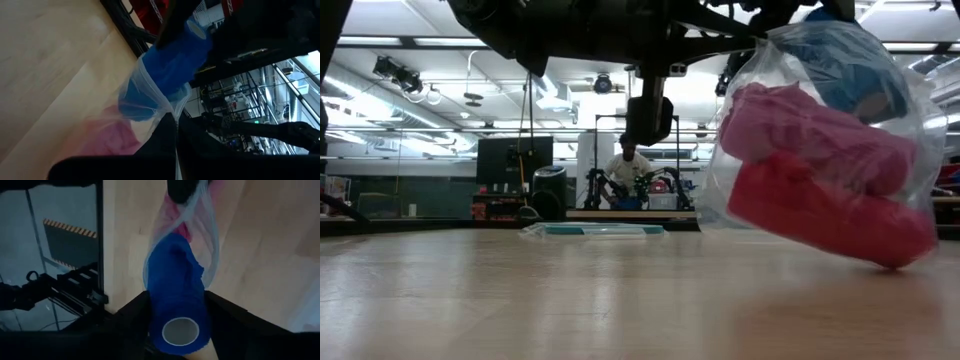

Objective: Roll bandage
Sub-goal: Put the blue bandage into the transparent zip bag

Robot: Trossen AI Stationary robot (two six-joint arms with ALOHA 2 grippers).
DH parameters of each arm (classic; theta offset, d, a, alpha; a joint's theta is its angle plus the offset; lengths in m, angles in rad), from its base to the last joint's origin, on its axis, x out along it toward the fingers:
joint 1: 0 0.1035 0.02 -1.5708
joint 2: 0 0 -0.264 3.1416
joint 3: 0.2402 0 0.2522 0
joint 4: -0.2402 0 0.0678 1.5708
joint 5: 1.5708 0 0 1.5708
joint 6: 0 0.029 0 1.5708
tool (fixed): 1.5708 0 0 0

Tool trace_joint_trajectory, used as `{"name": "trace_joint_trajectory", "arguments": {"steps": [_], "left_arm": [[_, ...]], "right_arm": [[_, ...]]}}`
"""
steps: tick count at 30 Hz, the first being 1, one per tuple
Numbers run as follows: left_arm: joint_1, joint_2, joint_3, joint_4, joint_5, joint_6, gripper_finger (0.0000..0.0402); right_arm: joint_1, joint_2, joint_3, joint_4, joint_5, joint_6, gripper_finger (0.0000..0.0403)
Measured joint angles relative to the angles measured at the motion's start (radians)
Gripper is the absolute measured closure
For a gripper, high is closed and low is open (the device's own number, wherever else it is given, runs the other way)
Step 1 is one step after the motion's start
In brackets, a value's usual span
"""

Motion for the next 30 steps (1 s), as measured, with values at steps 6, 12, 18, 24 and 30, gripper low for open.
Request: {"name": "trace_joint_trajectory", "arguments": {"steps": [6,12,18,24,30], "left_arm": [[0.0,0.0,0.0,0.006,-0.004,0.0,0.0398],[0.0,0.0,0.0,0.006,-0.005,0.0,0.0398],[0.0,0.0,0.0,0.006,-0.005,0.0,0.0398],[0.0,0.0,0.0,0.005,-0.005,0.002,0.0398],[0.0,0.0,0.001,0.001,-0.005,0.003,0.0398]], "right_arm": [[-0.001,0.0,0.0,0.095,-0.06,0.028,0.0154],[-0.014,-0.002,0.0,0.149,-0.092,0.065,0.0122],[-0.09,-0.052,0.0,0.1,-0.056,0.127,0.0131],[-0.159,-0.126,0.0,-0.024,0.057,0.173,0.0147],[-0.172,-0.169,-0.014,-0.015,0.141,0.223,0.0166]]}}
